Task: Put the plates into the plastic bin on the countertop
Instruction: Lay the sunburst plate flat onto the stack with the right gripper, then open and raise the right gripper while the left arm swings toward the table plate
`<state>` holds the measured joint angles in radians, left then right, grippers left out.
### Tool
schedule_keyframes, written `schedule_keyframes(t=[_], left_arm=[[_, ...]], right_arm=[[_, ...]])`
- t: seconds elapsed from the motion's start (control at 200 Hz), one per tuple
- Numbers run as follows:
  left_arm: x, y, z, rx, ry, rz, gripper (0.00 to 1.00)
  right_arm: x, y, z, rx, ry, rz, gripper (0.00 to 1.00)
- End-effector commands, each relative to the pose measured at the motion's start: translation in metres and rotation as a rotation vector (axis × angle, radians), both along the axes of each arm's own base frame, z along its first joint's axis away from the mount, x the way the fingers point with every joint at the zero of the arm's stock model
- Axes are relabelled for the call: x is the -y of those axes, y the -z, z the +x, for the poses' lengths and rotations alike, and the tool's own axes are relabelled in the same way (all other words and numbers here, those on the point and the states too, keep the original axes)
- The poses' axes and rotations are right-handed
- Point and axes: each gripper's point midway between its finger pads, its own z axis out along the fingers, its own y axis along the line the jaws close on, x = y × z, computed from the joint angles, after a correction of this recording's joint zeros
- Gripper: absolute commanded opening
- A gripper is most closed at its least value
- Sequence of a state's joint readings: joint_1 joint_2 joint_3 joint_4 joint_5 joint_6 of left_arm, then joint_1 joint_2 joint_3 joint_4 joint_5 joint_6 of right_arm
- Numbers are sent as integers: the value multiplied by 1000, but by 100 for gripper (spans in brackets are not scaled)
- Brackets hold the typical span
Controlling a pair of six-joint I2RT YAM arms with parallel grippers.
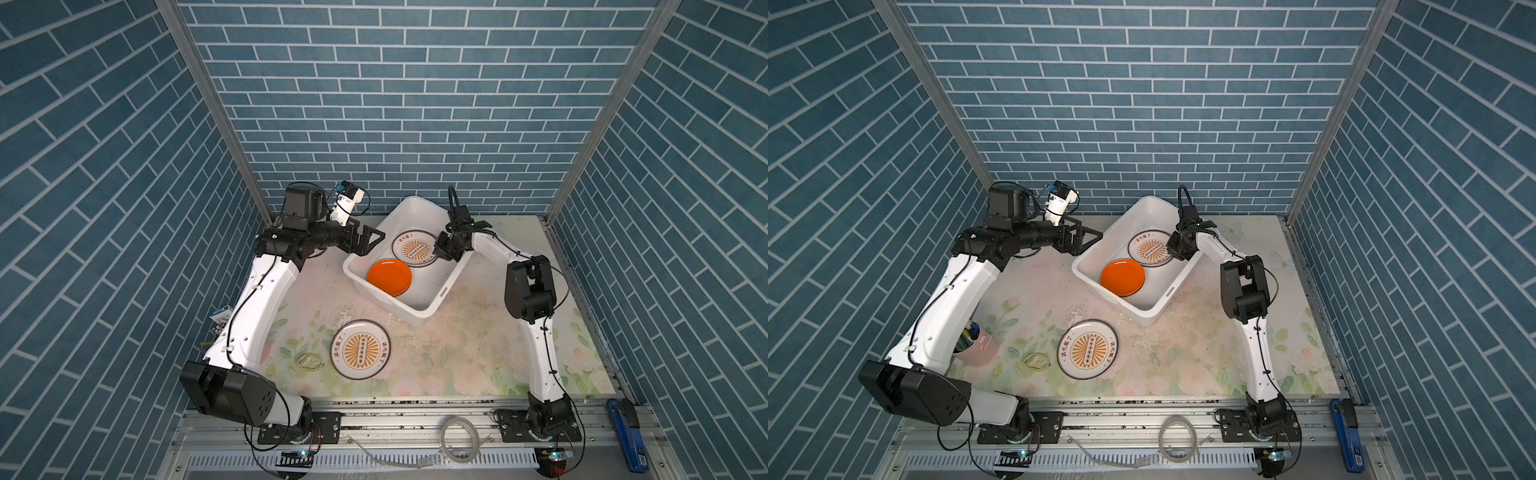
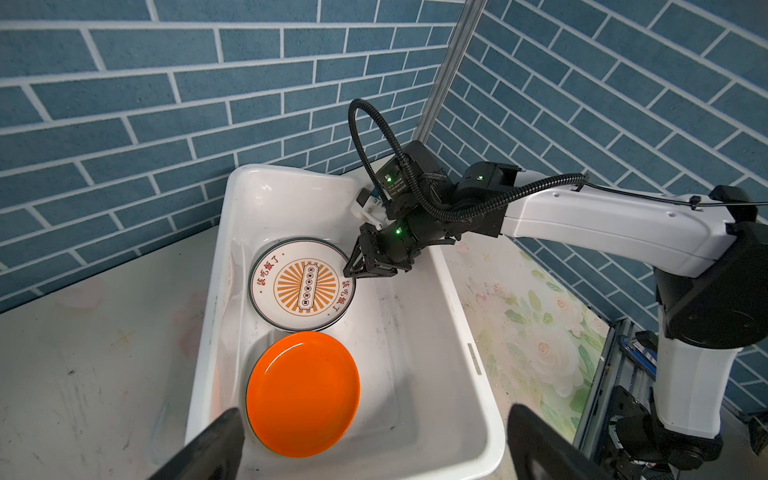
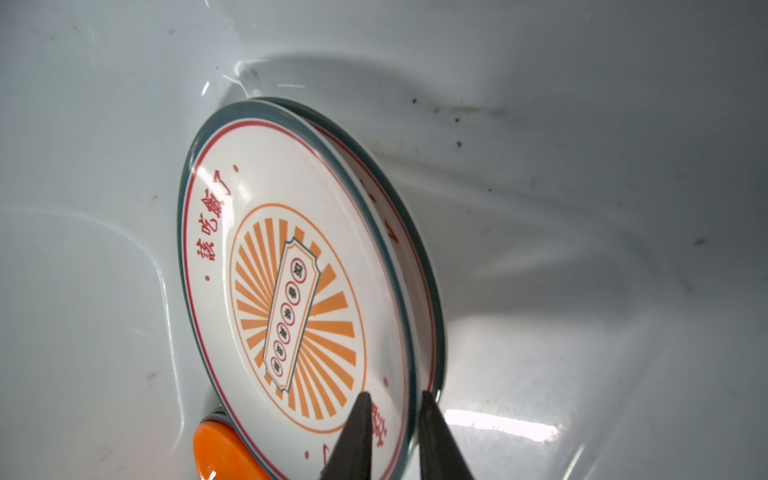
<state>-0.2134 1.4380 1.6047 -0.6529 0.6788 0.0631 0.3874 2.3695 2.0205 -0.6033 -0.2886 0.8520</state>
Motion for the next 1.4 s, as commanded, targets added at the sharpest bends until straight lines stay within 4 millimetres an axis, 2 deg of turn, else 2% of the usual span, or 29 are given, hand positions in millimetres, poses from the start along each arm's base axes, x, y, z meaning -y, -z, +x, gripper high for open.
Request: schedule_keyframes(t=[0.0, 0.56, 0.95, 1.095, 1.21, 1.255, 1.265, 1.28, 1.395], left_arm=[[-2, -4, -6, 4, 6, -13, 99], [-2, -3, -10, -2, 8, -18, 99], [-1, -3, -10, -4, 10, -25, 100], [-3, 0, -9, -9, -3, -16, 100], [-10, 9, -6, -35, -37, -4, 100], [-13, 13, -5, -51, -50, -7, 99], [-14, 14, -4, -55, -53, -7, 100], [-16, 16, -3, -60, -60, -8, 99], [-32, 34, 0, -118, -122, -8, 100]], right_arm=[[7, 3, 6, -8, 31, -1, 22], [13, 0, -1, -9, 31, -19, 22], [13, -17, 1, 49, 28, -11, 22], [10, -41, 7, 129, 21, 25, 22], [4, -68, 10, 203, -6, 68, 22], [0, -73, 12, 220, -23, 86, 22], [0, -87, 11, 246, -25, 98, 22], [-1, -95, 11, 262, -33, 108, 22], [-13, -126, 5, 320, -108, 177, 22]])
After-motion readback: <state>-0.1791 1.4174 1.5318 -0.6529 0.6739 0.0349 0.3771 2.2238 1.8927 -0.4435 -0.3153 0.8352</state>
